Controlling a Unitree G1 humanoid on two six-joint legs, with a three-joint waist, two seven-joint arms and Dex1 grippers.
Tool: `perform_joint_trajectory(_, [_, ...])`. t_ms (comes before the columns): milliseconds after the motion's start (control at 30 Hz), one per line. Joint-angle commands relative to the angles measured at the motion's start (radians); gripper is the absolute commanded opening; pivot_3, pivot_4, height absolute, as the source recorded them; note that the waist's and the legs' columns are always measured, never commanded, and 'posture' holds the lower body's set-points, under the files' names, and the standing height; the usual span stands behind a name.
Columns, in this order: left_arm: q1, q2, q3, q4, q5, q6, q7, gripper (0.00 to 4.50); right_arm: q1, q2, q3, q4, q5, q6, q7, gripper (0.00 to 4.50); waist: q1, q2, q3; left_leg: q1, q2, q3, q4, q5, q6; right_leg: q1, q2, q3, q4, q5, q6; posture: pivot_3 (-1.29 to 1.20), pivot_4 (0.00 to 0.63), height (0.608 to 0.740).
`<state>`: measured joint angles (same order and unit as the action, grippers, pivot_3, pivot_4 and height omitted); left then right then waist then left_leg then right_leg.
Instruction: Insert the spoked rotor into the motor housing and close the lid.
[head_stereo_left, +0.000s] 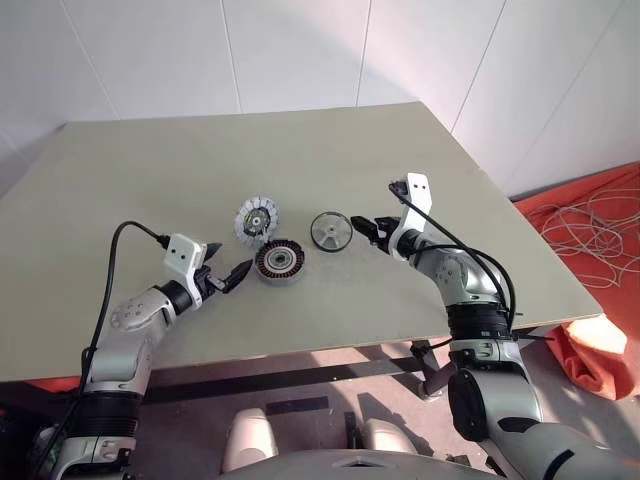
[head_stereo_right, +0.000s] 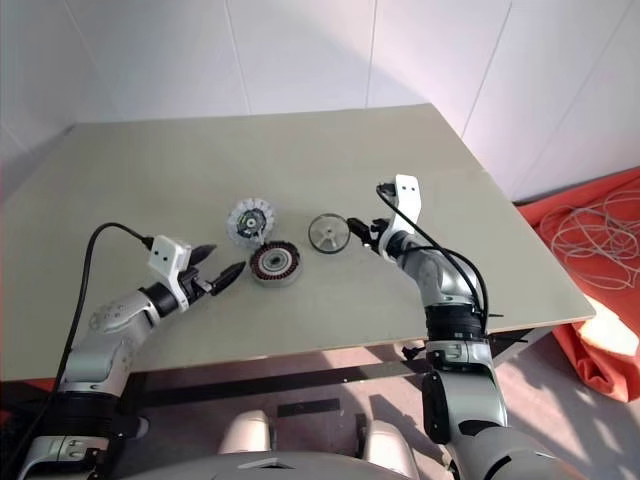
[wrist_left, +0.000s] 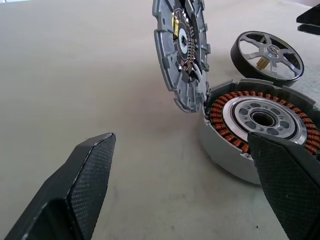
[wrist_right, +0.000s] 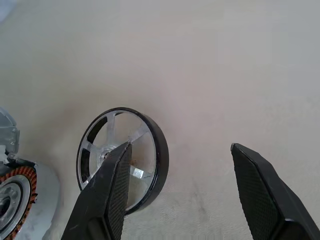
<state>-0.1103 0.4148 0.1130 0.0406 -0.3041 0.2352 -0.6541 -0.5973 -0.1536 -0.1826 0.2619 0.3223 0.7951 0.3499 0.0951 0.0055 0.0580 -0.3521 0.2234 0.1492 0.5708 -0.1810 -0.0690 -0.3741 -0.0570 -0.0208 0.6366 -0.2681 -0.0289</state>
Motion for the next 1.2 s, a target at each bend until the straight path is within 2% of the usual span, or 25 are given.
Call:
perform_joint_trajectory(33, [-0.015,0.006,0.002,-0.003,0.004,-0.028,-0.005,4.5,-0.015,0.026,-0.069,-0.078,0.111,0.092,-0.009,3.59,-0.001,0.0,0.0,0.0,0.0,0.0,0.0,0.0,0.0,0.0,0.0,0.0,0.0,0.0,0.0,0.0,0.0,0.74])
perform_joint_trajectory(200, [-0.027,0.008,0.0,0.02,0.007,-0.037,-0.009,4.5,-0.055,0.099,-0.218,-0.053,0.251,0.193,-0.09,4.46,0.001,0.0,0.0,0.0,0.0,0.0,-0.001,0.0,-0.001,0.0,0.0,0.0,0.0,0.0,0.0,0.0,0.0,0.74])
perform_joint_trajectory(300, [-0.031,0.011,0.002,0.031,0.009,-0.044,-0.012,4.5,-0.065,0.118,-0.251,-0.04,0.298,0.229,-0.112,4.46,0.002,0.0,0.0,0.0,0.0,0.0,-0.001,0.0,-0.001,0.0,0.0,0.0,0.0,0.0,0.0,0.0,0.0,0.74])
perform_joint_trajectory(467, [-0.023,0.012,0.008,0.056,0.014,-0.072,-0.022,4.5,-0.05,0.128,-0.238,0.029,0.287,0.199,-0.125,4.46,0.001,0.0,0.0,0.0,0.0,0.0,-0.001,0.0,-0.001,0.0,0.0,0.0,0.0,0.0,0.0,0.0,0.0,0.74])
perform_joint_trajectory(967, [-0.028,0.024,0.012,0.059,0.016,-0.075,-0.021,4.5,-0.023,0.15,-0.222,0.05,0.367,0.26,-0.039,4.46,0.001,0.0,0.0,0.0,0.0,0.0,-0.002,0.001,-0.001,-0.001,0.0,0.0,-0.001,0.0,0.0,0.0,0.0,0.74])
perform_joint_trajectory(1200, [-0.023,0.027,0.01,0.05,0.017,-0.075,-0.015,4.5,-0.037,0.162,-0.198,0.076,0.359,0.229,-0.034,4.46,0.003,0.0,0.0,0.0,0.0,0.0,-0.002,0.001,-0.001,-0.001,0.0,0.0,-0.001,0.0,0.0,0.0,0.0,0.74])
